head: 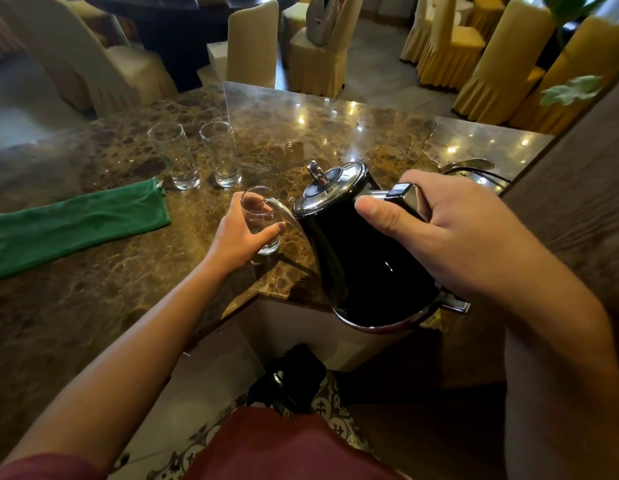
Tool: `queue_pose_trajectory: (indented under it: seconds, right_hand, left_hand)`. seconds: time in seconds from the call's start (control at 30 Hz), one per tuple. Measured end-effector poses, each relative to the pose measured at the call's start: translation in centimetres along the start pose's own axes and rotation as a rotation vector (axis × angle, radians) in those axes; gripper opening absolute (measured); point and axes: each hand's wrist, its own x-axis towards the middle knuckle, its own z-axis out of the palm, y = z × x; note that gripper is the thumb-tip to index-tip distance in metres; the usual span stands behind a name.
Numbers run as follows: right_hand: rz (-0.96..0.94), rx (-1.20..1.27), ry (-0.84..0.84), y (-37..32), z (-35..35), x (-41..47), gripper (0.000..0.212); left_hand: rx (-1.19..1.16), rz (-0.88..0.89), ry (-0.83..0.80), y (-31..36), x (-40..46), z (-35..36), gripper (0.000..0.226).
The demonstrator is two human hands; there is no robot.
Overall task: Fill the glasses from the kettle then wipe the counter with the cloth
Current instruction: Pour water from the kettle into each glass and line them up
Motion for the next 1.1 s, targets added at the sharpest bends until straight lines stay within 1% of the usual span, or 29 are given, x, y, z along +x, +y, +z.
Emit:
queue_pose_trajectory:
  seconds: [0.07, 0.2, 0.37, 0.67, 0.87, 1.0, 1.1]
  right_hand:
    - [-0.009, -0.013, -0.032, -0.3, -0.2, 0.1, 0.050]
    - [-0.030, -0.061, -0.052, -0.4, -0.4, 0.2, 0.057]
    - [-0.043, -0.052, -0.069, -0.5, -0.4, -0.1, 0.050]
    - [-0.118, -0.137, -0.081, -1.5, 0.1, -0.1, 0.042]
    - [-0.106, -0.123, -0.091, -1.3, -0.1, 0.2, 0.042]
    - [-0.093, -0.069, -0.066, -0.5, 0.1, -0.2, 0.040]
    - [-0.094, -0.042, -0.080, -0.2, 0.4, -0.5, 0.037]
  left_hand:
    - [-0.004, -0.007, 0.006, 0.0, -0.1, 0.1, 0.056]
    - [-0.019, -0.017, 0.015, 0.0, -0.2, 0.3, 0.055]
    - [-0.004, -0.008, 0.025, 0.2, -0.4, 0.4, 0.054]
    - [-0.004, -0.014, 0.021, 0.5, -0.4, 0.5, 0.058]
    - [-0.025, -0.020, 0.030, 0.4, -0.3, 0.6, 0.058]
    - [-0.031, -0.022, 0.036, 0.0, -0.3, 0.7, 0.055]
    - [-0.028, -0.023, 0.041, -0.1, -0.3, 0.7, 0.056]
